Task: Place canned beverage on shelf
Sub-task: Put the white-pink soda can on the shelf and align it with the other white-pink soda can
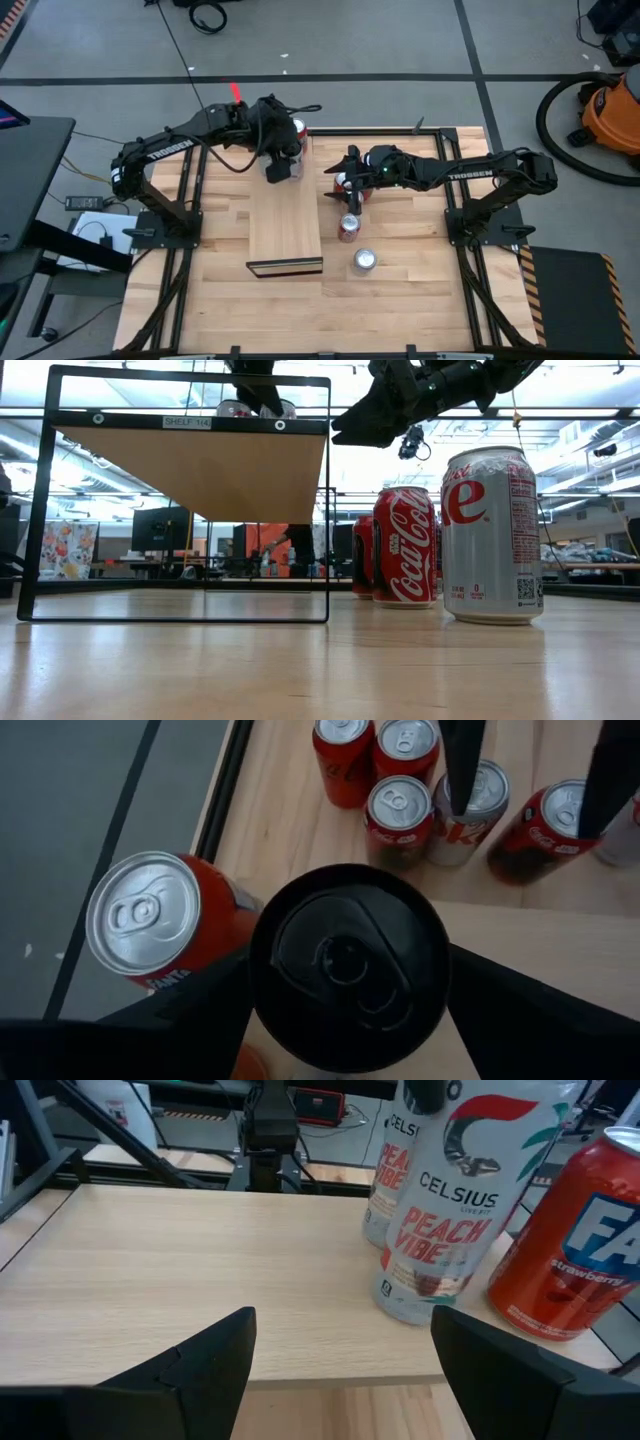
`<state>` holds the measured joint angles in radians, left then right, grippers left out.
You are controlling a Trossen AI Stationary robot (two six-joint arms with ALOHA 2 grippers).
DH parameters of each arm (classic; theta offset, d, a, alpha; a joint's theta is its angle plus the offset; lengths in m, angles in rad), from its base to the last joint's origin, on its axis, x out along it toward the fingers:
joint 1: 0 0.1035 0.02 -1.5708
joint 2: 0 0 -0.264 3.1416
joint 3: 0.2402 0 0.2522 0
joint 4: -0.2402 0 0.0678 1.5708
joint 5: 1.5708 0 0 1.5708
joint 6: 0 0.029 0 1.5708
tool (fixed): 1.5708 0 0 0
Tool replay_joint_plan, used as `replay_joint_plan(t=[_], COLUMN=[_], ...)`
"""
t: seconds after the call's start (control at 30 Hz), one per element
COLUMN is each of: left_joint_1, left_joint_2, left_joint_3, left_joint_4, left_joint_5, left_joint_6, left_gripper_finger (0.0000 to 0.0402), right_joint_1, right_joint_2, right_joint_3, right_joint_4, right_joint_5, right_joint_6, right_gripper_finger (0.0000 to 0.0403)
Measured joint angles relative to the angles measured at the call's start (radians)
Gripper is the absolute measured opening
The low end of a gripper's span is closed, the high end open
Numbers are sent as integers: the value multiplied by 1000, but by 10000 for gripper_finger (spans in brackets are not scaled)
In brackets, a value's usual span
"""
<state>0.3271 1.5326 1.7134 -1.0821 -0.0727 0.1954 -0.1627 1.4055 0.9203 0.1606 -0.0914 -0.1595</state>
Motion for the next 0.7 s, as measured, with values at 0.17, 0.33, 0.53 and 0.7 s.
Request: replay_joint_plan(t=[0.17,0.33,0.53,0.7], left_joint_1=[-3,-4,-5,-11], left_joint_2=[5,6,7,7], left_joint_3=[0,0,-1,-1], left_joint_4=[10,23,28,53], left_joint_5=[3,0,-34,-42], left_joint_6=[-14,-35,-62,-50], left_gripper_finger=[282,279,300,337], right_joint_1=[0,0,0,0], right_joint_2=[0,0,0,0], right_joint_3=[0,0,0,0], right_joint_4=[-1,-1,-2,-2], right_joint_5=[0,0,0,-1], right_joint_6=[-1,-1,-1,-1], right_gripper_finger=[312,312,312,312])
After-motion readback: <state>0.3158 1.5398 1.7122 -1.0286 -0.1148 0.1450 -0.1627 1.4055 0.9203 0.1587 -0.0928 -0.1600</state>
